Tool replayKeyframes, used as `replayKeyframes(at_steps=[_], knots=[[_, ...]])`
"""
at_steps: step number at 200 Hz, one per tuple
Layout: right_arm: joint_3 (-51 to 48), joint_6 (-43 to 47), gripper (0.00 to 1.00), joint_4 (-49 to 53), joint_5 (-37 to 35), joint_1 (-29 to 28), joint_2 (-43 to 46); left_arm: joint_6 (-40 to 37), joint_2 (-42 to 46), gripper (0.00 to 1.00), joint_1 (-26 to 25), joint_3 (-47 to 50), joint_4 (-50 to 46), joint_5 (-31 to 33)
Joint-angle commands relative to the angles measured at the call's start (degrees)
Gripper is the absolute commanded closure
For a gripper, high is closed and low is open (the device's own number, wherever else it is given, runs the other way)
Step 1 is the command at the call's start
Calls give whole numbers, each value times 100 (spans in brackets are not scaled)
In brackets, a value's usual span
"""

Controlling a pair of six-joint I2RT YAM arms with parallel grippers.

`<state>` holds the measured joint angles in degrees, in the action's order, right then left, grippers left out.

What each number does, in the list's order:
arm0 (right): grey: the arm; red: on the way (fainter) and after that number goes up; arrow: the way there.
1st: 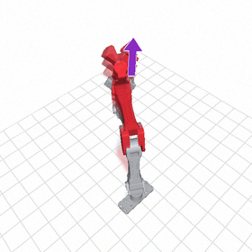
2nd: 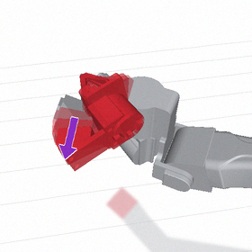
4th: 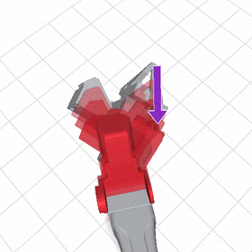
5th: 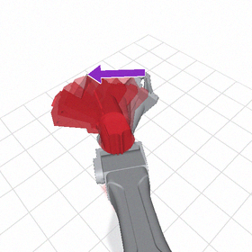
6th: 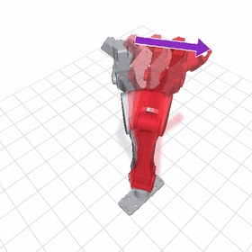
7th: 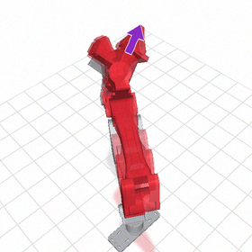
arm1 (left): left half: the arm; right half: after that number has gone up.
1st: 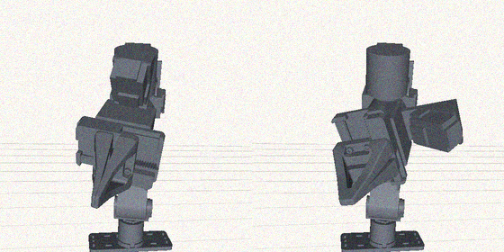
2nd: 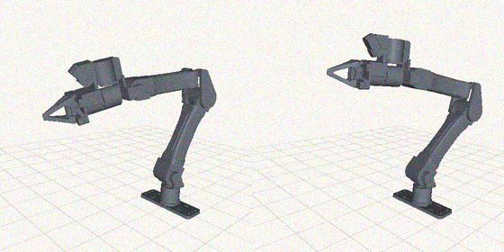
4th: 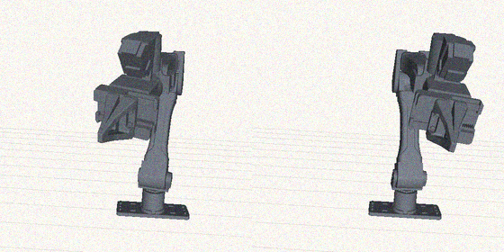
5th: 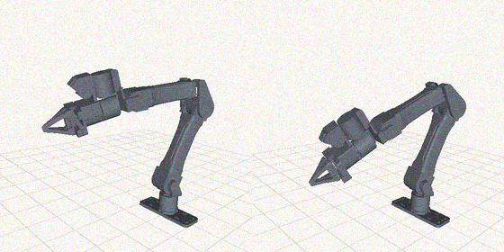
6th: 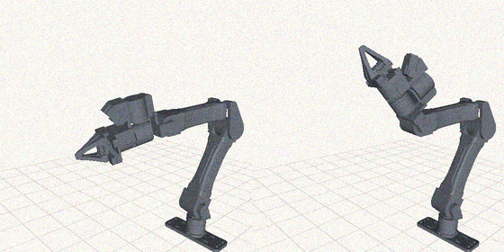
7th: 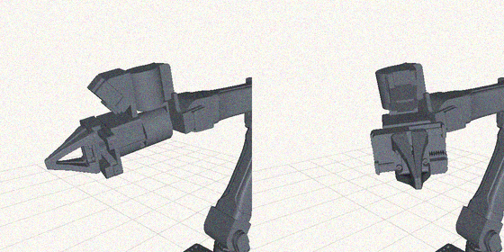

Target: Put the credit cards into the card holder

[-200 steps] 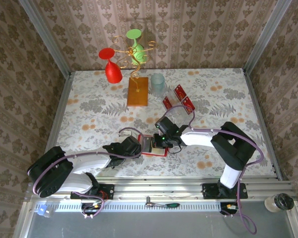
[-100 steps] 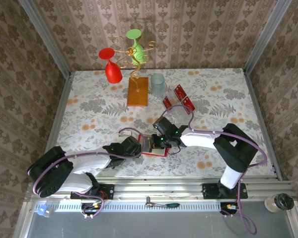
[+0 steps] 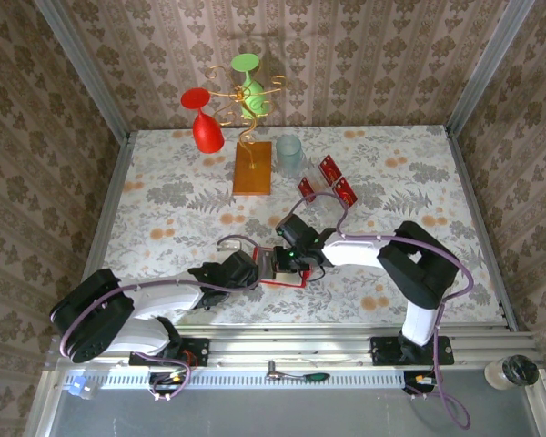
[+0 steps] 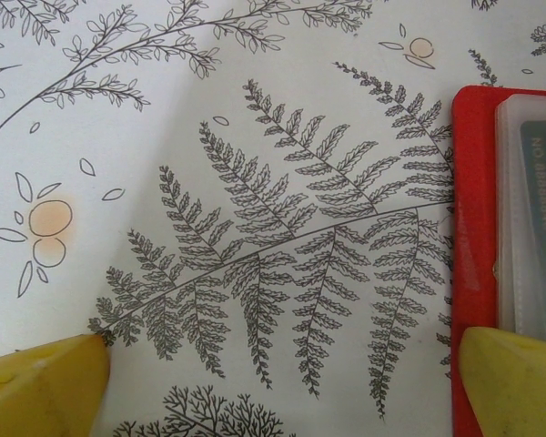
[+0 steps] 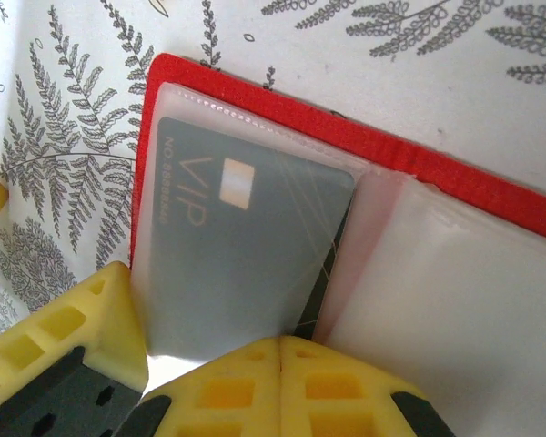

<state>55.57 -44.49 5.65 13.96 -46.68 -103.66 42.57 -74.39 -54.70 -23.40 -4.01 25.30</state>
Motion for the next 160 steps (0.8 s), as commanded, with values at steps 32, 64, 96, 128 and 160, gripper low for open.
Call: replayKeyframes(at_steps=[32, 64, 96, 128, 160], knots=[[209, 50, 100, -8, 178, -113, -304, 454, 656, 0, -76, 265, -629, -75], [158, 98, 100, 160, 59, -79, 200, 592, 1091, 0, -56, 191, -1167, 219], [105, 207, 99, 475, -200, -79, 586, 683, 1175, 0, 144, 160, -1451, 243], [85, 319, 99, 631, -315, -85, 533, 559, 935, 0, 324, 120, -1345, 69], [33, 313, 100, 532, -306, -112, 348, 413, 694, 0, 345, 51, -1174, -40]])
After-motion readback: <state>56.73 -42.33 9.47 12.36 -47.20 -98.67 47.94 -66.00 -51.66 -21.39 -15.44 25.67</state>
